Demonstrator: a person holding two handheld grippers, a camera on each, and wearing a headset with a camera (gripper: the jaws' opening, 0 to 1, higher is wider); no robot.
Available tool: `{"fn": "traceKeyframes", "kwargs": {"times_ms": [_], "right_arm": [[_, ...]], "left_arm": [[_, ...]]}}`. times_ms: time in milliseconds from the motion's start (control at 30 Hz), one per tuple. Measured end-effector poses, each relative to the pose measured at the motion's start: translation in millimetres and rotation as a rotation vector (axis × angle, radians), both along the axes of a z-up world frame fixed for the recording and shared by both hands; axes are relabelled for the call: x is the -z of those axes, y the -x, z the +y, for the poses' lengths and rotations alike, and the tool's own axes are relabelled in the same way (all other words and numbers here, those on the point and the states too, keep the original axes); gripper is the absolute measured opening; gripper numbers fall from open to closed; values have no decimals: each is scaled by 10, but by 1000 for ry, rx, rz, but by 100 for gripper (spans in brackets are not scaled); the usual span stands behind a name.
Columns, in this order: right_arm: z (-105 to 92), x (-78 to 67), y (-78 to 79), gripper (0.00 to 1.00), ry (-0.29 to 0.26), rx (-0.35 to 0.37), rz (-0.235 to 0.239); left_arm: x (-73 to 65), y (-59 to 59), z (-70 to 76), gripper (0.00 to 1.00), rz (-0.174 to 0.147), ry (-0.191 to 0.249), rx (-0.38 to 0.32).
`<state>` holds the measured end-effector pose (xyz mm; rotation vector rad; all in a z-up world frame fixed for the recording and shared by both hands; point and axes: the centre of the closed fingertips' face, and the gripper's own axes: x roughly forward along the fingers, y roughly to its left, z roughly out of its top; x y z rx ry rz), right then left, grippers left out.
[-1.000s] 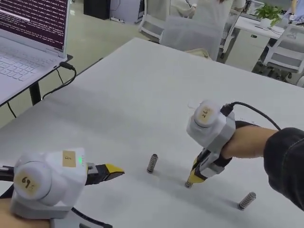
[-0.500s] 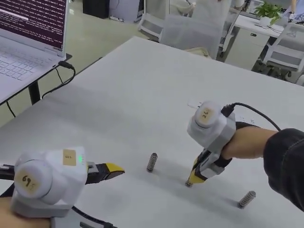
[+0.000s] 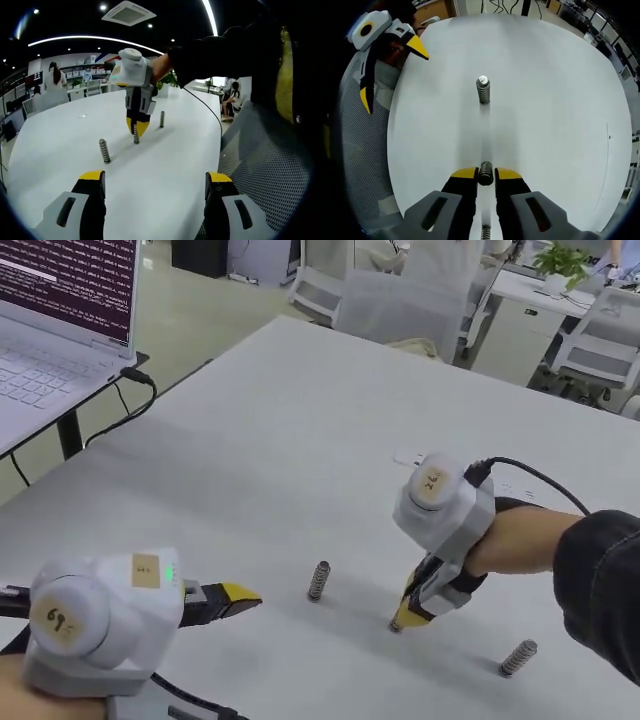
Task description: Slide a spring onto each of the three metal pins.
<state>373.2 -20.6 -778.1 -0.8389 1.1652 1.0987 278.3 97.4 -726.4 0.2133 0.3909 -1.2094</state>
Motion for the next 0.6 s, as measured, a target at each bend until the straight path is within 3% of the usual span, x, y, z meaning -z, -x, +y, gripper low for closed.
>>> {"fn": "traceKeyframes", "kwargs": {"times_ms": [600], "right_arm": [[-48, -23, 36, 31, -21, 12, -3]], "left_arm": [[-1, 8, -37, 79, 2, -1, 13]]}}
